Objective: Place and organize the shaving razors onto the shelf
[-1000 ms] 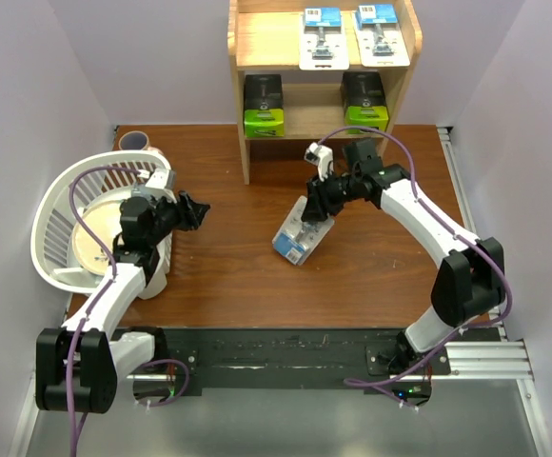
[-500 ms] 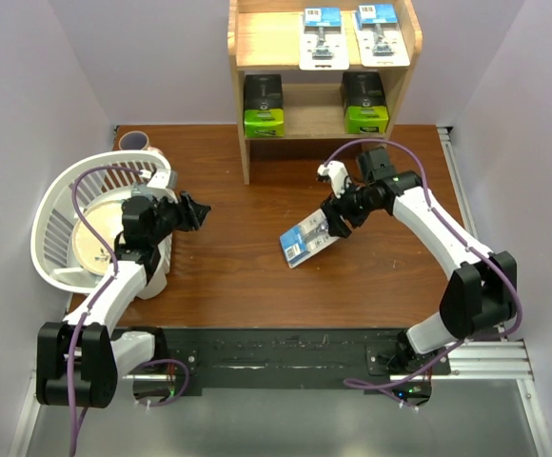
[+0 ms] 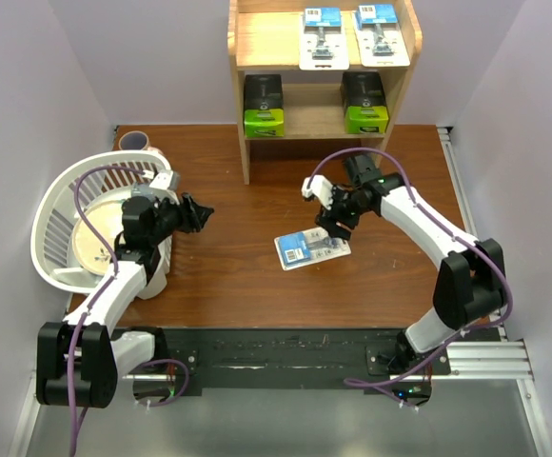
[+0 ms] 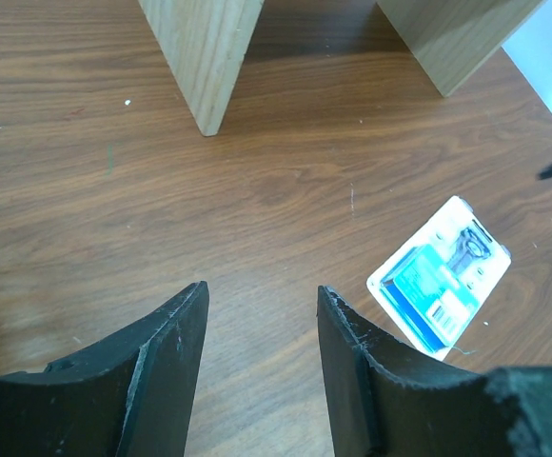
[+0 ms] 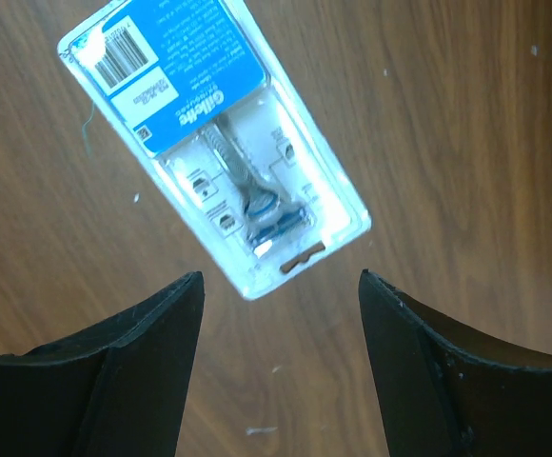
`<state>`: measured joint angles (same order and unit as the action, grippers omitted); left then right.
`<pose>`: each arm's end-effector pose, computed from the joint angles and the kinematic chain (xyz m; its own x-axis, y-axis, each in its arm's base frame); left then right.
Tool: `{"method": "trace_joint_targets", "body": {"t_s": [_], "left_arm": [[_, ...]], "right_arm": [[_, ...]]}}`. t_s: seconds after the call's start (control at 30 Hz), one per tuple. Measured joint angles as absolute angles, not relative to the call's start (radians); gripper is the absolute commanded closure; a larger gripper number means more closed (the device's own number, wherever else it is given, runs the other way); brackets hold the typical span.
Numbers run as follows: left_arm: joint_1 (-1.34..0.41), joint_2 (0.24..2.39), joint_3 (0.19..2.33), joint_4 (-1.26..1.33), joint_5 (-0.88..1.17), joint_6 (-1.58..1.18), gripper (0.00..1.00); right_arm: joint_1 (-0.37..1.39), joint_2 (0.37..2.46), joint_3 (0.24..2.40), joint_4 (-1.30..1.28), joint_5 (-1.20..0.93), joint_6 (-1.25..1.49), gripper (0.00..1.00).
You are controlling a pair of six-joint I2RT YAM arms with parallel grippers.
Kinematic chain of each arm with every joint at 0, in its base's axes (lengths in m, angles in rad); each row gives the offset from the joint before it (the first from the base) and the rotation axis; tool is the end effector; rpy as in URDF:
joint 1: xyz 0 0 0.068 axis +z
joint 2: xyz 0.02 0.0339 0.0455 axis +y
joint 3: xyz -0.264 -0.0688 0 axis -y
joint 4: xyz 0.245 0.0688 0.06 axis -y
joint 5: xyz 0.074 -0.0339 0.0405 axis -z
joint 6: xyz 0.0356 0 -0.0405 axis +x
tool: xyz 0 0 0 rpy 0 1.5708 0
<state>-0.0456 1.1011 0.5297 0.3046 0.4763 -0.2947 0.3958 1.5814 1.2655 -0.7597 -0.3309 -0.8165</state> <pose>0.2399 -0.0273 0.2390 -0.3921 -0.2405 -0.8879 0.3850 0.8337 -0.3958 0.2959 0.1362 0.2637 -0.1864 -0.8249 -0.5337 -0.9389 0.3096 -0.1506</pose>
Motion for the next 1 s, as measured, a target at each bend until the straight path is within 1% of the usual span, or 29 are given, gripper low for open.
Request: {"method": "trace_joint_targets", "body": {"t_s": [0.17,0.33,0.5,0.63,0.67,0.7,0.83,0.87,0.93,1.0], "left_arm": [[-0.046,1.101,0.530,0.300,0.493,-0.291,0.45],[-0.046,1.099,0.530,0.273,0.494,-0.271,0.45],[-0.046,1.090,0.530,0.250,0.490,-0.250,0.45],[-0.046,1.087,0.530,0.245,0.486,-0.242,0.45],[-0.046,1.087,0.530,0.245,0.485,-0.242,0.45],[-0.046,1.087,0.530,0.245,0.484,-0.242,0.45],[-0.046,1.087,0.530,0.245,0.483,-0.242,0.45],[-0.046,1.087,0.530,0.245,0.483,-0.242,0.45],[-0.046,1.087,0.530,0.245,0.483,-0.242,0.45],[-0.046,1.090,0.530,0.246,0.483,-0.243,0.45]], "right_arm": [[0.458,1.673,1.250,-0.691,-0.325,-0.882,0.33],[0.505,1.786,1.250,-0.645,-0.322,-0.933,0.39],[0.521,1.841,1.251,-0.630,-0.320,-0.980,0.44],[0.526,1.850,1.243,-0.616,-0.301,-1.014,0.58],[0.528,1.850,1.239,-0.609,-0.295,-1.014,0.66],[0.530,1.852,1.235,-0.604,-0.286,-1.011,0.69],[0.543,1.878,1.243,-0.585,-0.243,-0.931,0.74],[0.549,1.891,1.264,-0.588,-0.225,-0.876,0.77],[0.557,1.925,1.318,-0.584,-0.196,-0.774,0.78],[0.563,1.980,1.399,-0.579,-0.159,-0.611,0.83]]}}
